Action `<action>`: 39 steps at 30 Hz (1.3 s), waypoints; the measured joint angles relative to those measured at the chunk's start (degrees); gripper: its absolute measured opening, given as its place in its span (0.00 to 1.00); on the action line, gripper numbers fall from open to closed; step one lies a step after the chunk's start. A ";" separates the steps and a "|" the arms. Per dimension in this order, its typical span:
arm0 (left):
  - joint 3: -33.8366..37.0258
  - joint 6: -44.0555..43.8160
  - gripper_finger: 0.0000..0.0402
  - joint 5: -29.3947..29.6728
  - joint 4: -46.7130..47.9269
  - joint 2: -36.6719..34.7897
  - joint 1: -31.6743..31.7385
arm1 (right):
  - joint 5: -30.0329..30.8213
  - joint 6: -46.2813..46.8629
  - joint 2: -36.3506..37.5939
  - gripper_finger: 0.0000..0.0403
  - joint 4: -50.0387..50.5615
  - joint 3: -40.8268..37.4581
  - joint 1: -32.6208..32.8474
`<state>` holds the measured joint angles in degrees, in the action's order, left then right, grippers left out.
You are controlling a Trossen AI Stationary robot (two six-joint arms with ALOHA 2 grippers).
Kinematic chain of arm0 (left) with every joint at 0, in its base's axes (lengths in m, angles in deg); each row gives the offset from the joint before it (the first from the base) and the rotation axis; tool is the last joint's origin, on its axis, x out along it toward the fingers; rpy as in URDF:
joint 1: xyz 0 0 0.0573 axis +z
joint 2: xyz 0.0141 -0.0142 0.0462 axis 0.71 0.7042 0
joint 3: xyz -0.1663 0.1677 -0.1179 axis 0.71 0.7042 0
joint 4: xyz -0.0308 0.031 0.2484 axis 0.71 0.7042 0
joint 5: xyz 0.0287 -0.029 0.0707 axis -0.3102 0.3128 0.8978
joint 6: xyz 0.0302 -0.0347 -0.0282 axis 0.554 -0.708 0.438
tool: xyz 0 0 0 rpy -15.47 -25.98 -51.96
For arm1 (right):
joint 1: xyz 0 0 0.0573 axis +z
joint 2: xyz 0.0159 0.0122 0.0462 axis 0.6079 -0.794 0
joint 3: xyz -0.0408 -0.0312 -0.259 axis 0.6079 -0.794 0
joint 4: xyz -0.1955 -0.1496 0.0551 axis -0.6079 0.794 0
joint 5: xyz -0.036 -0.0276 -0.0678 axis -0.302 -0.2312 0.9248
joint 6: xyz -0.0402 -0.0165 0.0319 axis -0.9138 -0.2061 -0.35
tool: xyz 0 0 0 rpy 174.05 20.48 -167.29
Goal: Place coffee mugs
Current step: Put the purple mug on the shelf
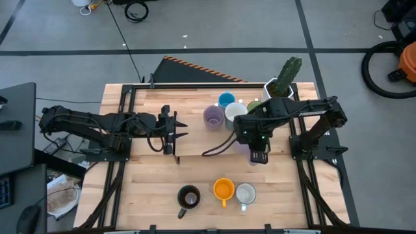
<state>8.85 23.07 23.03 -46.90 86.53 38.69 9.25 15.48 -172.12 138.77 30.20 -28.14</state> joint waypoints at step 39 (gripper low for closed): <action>0.00 -0.37 0.35 1.01 -0.04 -0.02 -0.02 | 5.03 1.49 6.74 0.22 0.32 -10.68 -3.96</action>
<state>8.85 22.70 24.04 -46.94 86.50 38.67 14.28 16.97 -165.37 139.09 19.52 -32.10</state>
